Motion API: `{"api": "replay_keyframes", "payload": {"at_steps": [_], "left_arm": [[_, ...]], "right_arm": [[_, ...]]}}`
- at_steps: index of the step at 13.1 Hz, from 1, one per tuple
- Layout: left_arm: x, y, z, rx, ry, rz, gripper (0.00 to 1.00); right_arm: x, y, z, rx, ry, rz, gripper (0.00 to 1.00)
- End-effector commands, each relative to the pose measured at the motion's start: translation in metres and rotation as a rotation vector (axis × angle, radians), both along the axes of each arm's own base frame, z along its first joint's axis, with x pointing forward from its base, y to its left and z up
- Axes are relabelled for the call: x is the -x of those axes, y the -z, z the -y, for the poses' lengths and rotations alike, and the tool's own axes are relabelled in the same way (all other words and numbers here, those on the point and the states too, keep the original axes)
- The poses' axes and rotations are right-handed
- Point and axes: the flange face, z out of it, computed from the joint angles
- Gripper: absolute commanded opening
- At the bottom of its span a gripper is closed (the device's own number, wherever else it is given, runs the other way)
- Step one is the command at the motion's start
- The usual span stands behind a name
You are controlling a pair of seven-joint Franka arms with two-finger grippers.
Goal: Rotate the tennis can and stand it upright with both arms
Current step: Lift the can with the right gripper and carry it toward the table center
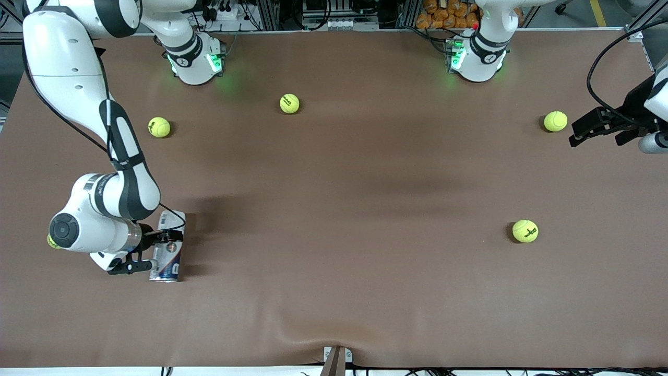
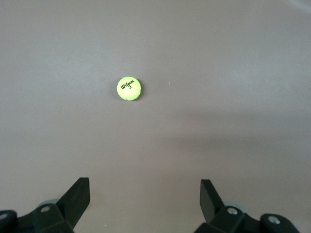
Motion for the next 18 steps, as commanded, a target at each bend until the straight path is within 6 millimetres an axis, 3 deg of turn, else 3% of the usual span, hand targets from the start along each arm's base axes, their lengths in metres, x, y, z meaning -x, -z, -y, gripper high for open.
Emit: {"api": "replay_keyframes", "payload": {"at_steps": [1, 6, 8, 9, 13, 14, 16, 18], "left_arm": [[0.004, -0.004, -0.003, -0.02, 0.01, -0.006, 1.0], [0.004, -0.004, -0.002, -0.02, 0.012, -0.005, 1.0], [0.004, -0.004, -0.002, -0.02, 0.011, -0.005, 1.0], [0.004, -0.004, -0.003, -0.02, 0.01, -0.007, 1.0], [0.004, -0.004, -0.003, -0.02, 0.008, -0.007, 1.0], [0.004, -0.003, -0.002, -0.02, 0.012, -0.008, 1.0], [0.004, -0.003, -0.003, -0.02, 0.01, -0.008, 1.0], [0.004, -0.003, -0.003, -0.02, 0.01, -0.008, 1.0]], "right_arm": [[0.001, 0.012, 0.007, 0.035, -0.038, 0.017, 1.0], [0.004, 0.034, 0.001, 0.033, -0.042, 0.002, 0.99], [0.004, 0.033, -0.003, 0.031, -0.05, -0.007, 0.49], [0.003, 0.027, -0.008, 0.029, -0.057, 0.0, 0.38], [-0.003, -0.024, -0.072, -0.01, -0.333, 0.043, 0.37], [0.0, -0.057, -0.094, -0.015, -0.413, 0.053, 0.37], [0.01, -0.074, -0.143, -0.02, -0.554, 0.045, 0.37], [0.022, -0.083, -0.218, -0.021, -0.732, 0.077, 0.4]]}}
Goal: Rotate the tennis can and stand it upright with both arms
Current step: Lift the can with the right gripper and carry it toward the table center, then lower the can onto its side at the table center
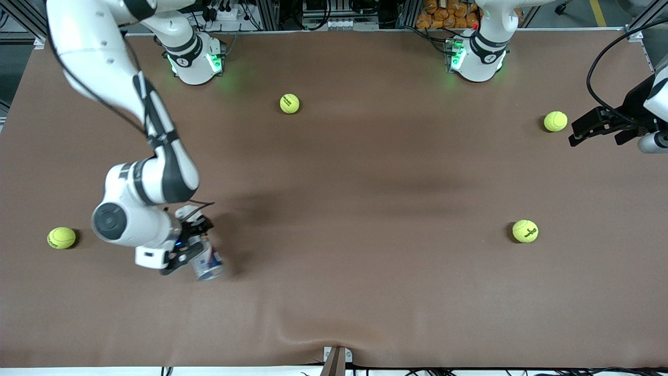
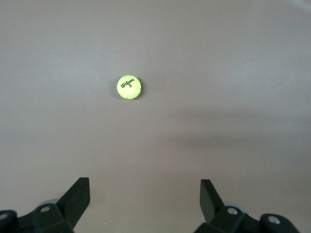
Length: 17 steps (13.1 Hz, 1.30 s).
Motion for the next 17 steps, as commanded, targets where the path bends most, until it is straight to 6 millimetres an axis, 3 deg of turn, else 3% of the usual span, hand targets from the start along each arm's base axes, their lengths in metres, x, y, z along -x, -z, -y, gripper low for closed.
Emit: {"api": "replay_keyframes", "payload": {"at_steps": [1, 4, 6, 8, 9, 11, 12, 13, 17], "left_arm": [[0.003, -0.004, -0.003, -0.02, 0.01, -0.003, 1.0], [0.003, -0.004, -0.003, -0.02, 0.01, -0.003, 1.0], [0.003, -0.004, -0.003, -0.02, 0.01, -0.003, 1.0], [0.003, -0.004, -0.003, -0.02, 0.009, -0.003, 1.0], [0.003, -0.005, -0.003, -0.02, 0.009, -0.001, 1.0], [0.003, -0.004, -0.003, -0.02, 0.009, -0.003, 1.0], [0.003, -0.004, -0.003, -0.02, 0.009, -0.003, 1.0], [0.003, -0.004, -0.003, -0.02, 0.01, -0.003, 1.0], [0.004, -0.005, -0.001, -0.02, 0.012, -0.001, 1.0]], "right_arm": [[0.023, -0.016, -0.096, 0.01, -0.257, 0.057, 0.4], [0.061, -0.013, -0.205, 0.048, -0.557, 0.177, 0.41], [0.097, 0.012, -0.271, 0.083, -0.715, 0.231, 0.45], [0.13, 0.044, -0.319, 0.064, -0.805, 0.277, 0.47], [0.141, 0.061, -0.333, 0.055, -0.829, 0.286, 0.48], [0.152, 0.085, -0.341, 0.063, -0.856, 0.268, 0.49], [0.159, 0.09, -0.347, 0.067, -0.875, 0.264, 0.62], [0.164, 0.094, -0.351, 0.068, -0.881, 0.259, 1.0], [0.166, 0.068, -0.356, 0.061, -0.878, 0.272, 1.0]]}}
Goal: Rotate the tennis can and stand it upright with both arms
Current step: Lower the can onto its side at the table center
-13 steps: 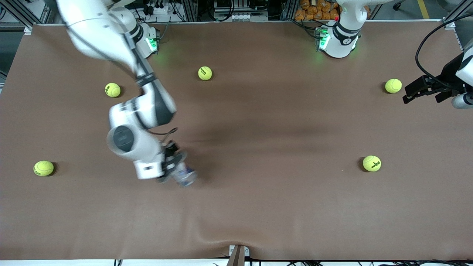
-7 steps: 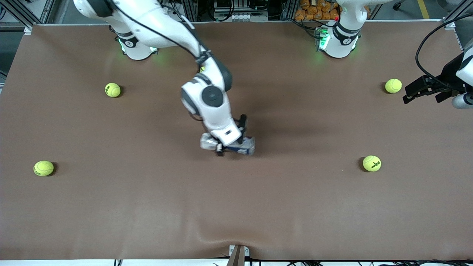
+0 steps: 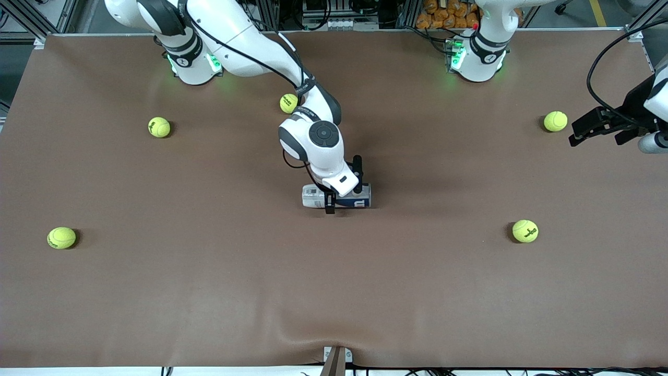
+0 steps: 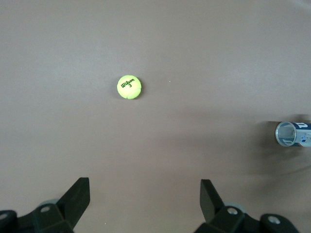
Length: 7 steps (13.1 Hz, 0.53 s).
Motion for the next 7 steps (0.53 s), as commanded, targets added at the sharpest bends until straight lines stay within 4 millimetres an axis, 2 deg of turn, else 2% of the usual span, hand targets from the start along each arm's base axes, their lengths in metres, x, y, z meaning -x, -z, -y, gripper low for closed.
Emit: {"api": "replay_keyframes", "payload": {"at_steps": [1, 4, 5, 7], "left_arm": [[0.003, -0.005, -0.001, -0.02, 0.011, -0.001, 1.0], [0.004, -0.004, -0.004, -0.02, 0.008, -0.005, 1.0], [0.004, -0.004, -0.004, -0.02, 0.008, -0.007, 1.0], [0.004, -0.005, -0.001, -0.02, 0.012, -0.005, 1.0]], "right_arm": [[0.001, -0.041, -0.003, 0.02, -0.019, 0.004, 1.0], [-0.003, -0.115, 0.008, 0.02, 0.024, -0.003, 1.0], [-0.008, -0.134, 0.018, 0.028, 0.042, -0.003, 1.0], [-0.041, -0.172, 0.064, 0.017, 0.126, 0.009, 1.0]]}}
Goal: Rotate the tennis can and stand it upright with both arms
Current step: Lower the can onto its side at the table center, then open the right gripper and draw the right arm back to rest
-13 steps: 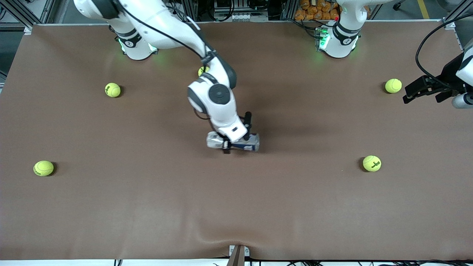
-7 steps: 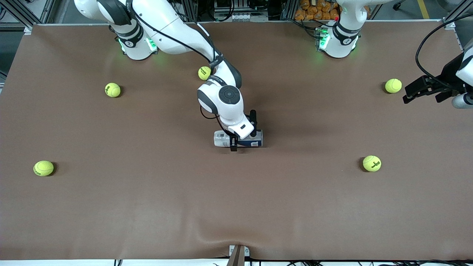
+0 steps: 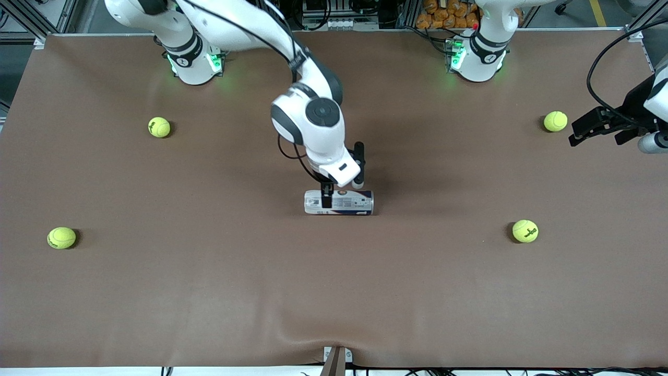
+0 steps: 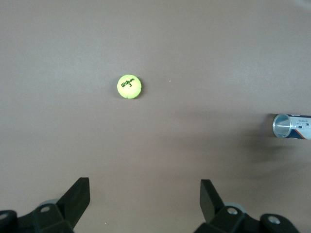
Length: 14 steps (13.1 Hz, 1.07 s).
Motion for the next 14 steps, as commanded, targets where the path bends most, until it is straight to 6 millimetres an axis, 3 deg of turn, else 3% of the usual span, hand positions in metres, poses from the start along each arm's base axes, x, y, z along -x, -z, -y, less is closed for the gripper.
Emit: {"api": "replay_keyframes", "payload": {"at_steps": [1, 4, 7, 10, 13, 14], "left_arm": [[0.004, -0.005, 0.002, -0.02, 0.013, -0.003, 1.0], [0.004, -0.004, 0.003, -0.022, 0.017, -0.004, 1.0], [0.003, -0.002, 0.005, -0.024, 0.019, -0.007, 1.0], [0.002, -0.002, 0.011, -0.025, 0.027, -0.006, 1.0], [-0.011, 0.019, 0.018, 0.01, 0.043, -0.042, 1.0], [-0.019, 0.038, 0.025, 0.03, 0.048, -0.079, 1.0]], "right_arm": [[-0.04, -0.048, 0.072, -0.009, 0.115, 0.006, 1.0], [-0.091, -0.076, 0.176, 0.001, 0.284, -0.011, 1.0], [-0.116, -0.116, 0.279, -0.004, 0.448, -0.034, 1.0], [-0.124, -0.159, 0.377, -0.081, 0.62, -0.051, 1.0], [-0.11, -0.19, 0.45, -0.111, 0.747, -0.11, 1.0], [-0.102, -0.2, 0.461, -0.115, 0.784, -0.132, 1.0]]}}
